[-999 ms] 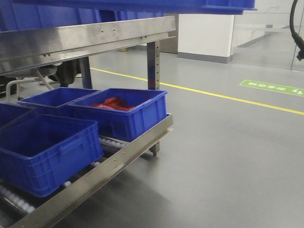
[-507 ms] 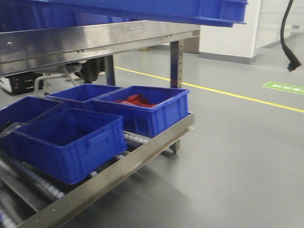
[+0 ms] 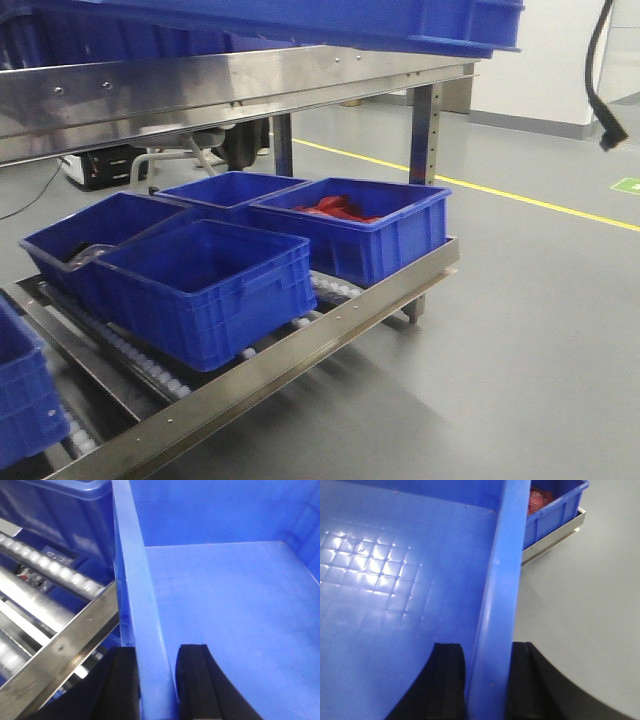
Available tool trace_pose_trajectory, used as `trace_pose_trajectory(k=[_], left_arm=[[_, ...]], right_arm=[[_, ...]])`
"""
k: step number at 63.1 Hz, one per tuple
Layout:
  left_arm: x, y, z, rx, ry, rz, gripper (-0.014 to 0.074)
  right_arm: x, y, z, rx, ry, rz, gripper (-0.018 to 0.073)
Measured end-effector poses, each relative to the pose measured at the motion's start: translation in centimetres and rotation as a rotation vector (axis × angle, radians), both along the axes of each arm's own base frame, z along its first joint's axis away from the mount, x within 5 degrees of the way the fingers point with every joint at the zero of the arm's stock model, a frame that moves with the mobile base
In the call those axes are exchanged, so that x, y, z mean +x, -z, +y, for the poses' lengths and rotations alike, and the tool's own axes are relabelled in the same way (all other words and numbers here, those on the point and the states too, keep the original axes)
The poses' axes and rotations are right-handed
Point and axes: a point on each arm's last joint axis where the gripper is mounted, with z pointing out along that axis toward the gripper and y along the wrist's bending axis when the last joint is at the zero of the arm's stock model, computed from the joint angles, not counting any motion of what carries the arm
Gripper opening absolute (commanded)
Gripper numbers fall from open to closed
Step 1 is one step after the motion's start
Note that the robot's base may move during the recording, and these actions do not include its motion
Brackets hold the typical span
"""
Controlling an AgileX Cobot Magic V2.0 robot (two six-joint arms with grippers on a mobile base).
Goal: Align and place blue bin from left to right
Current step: 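Drive across the floor toward the other bin rack holding the bin, then move up to the rack and hold the bin above the roller shelf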
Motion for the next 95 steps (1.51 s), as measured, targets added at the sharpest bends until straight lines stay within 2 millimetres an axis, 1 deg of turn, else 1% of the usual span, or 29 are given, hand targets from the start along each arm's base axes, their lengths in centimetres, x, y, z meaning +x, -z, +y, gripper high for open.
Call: trace_pose_trajectory(k=[95], left_arm=[[0.02,-0.02,0.08,0.009,-0.005,-0.003,-0.0019]], right_arm=[[0.04,-0.07,0.04,0.005,-0.003,-0.009,-0.0076]])
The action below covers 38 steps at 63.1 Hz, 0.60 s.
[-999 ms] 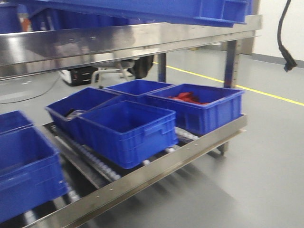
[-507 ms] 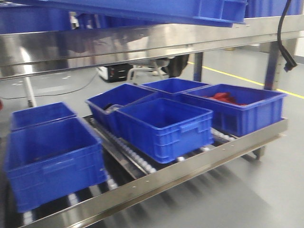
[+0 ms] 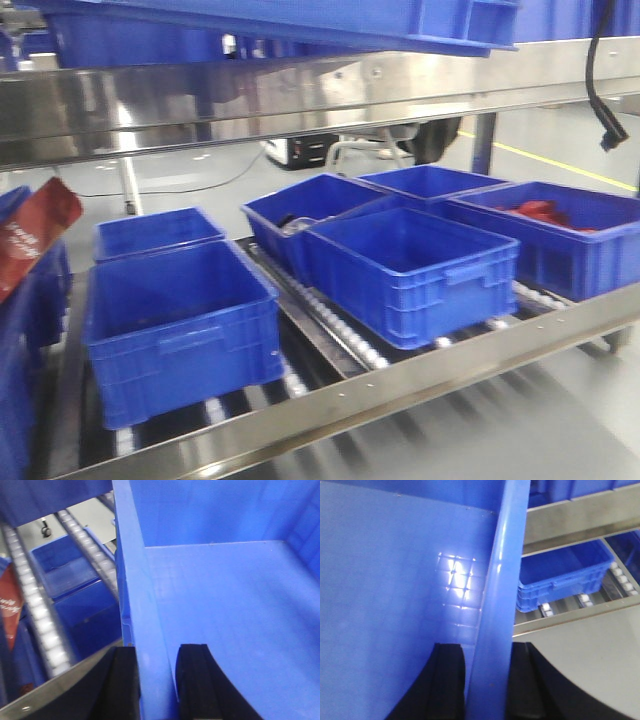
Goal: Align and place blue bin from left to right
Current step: 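Move up to the rack and hold the bin above the roller shelf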
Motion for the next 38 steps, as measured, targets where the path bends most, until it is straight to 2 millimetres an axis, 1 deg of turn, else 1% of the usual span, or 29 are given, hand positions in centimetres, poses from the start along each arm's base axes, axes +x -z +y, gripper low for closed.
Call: trace_pose_trajectory(k=[38], left_arm=[[0.01,-0.01,0.03,0.003,-0.002,-0.001,-0.0019]], right_arm=[[0.06,0.04,0.04,0.003,-0.001,-0.001,-0.0076]])
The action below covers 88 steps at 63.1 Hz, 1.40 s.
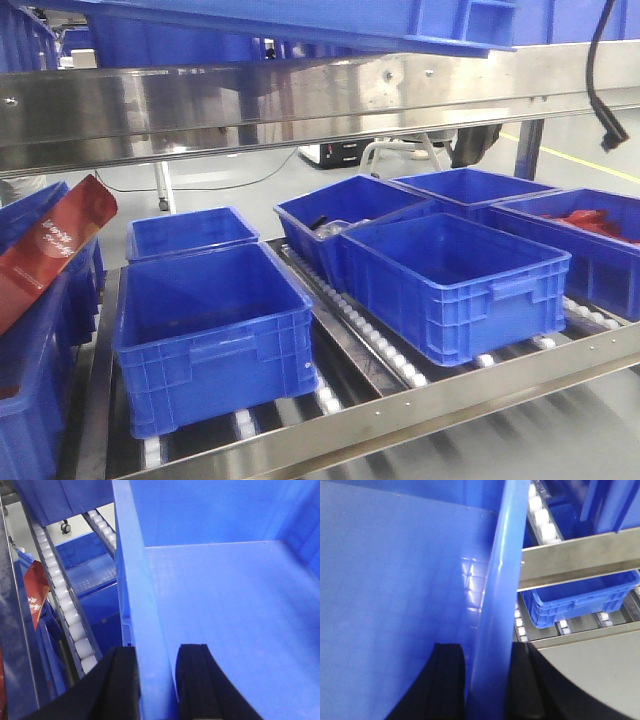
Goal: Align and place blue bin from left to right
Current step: 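Move up to the rack and hold the bin above the roller shelf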
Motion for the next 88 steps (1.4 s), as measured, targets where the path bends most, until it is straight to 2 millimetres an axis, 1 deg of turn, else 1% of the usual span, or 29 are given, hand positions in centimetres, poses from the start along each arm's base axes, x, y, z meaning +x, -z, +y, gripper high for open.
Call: trace_pose_trajectory(k=[88], left_arm=[[0.00,0.00,0.00,0.000,0.000,0.000,-0.0019]], right_arm=[[0.01,0.02,0.01,0.000,0.000,0.000,-0.0076]])
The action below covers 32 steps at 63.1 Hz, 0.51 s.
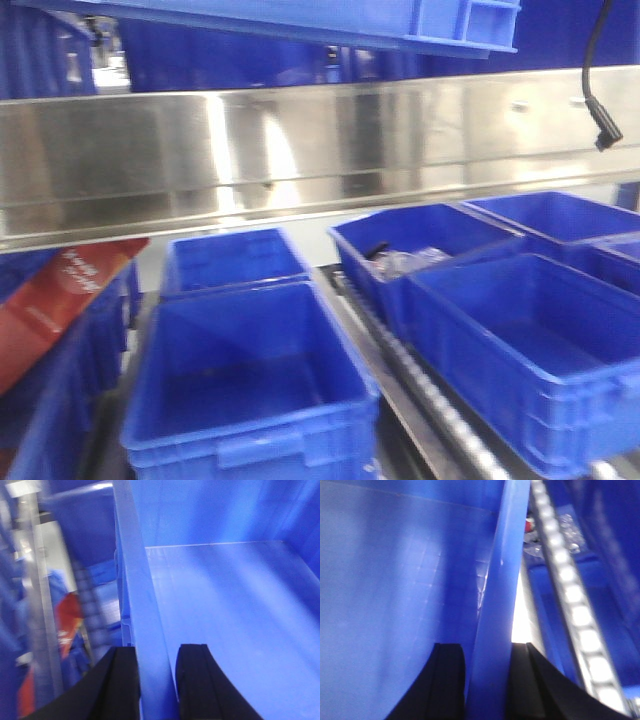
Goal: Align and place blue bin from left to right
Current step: 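Move up to the rack and hold the bin above the roller shelf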
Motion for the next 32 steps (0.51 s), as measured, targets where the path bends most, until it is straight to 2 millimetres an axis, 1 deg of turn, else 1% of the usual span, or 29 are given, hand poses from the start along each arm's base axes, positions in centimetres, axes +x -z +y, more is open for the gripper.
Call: trace_pose_trajectory(k=[32], left_arm=[[0.00,0.00,0.00,0.000,0.000,0.000,-0.0019]], right_arm=[[0.12,0.14,0.05,-0.001,0.000,0.002,-0.0076]])
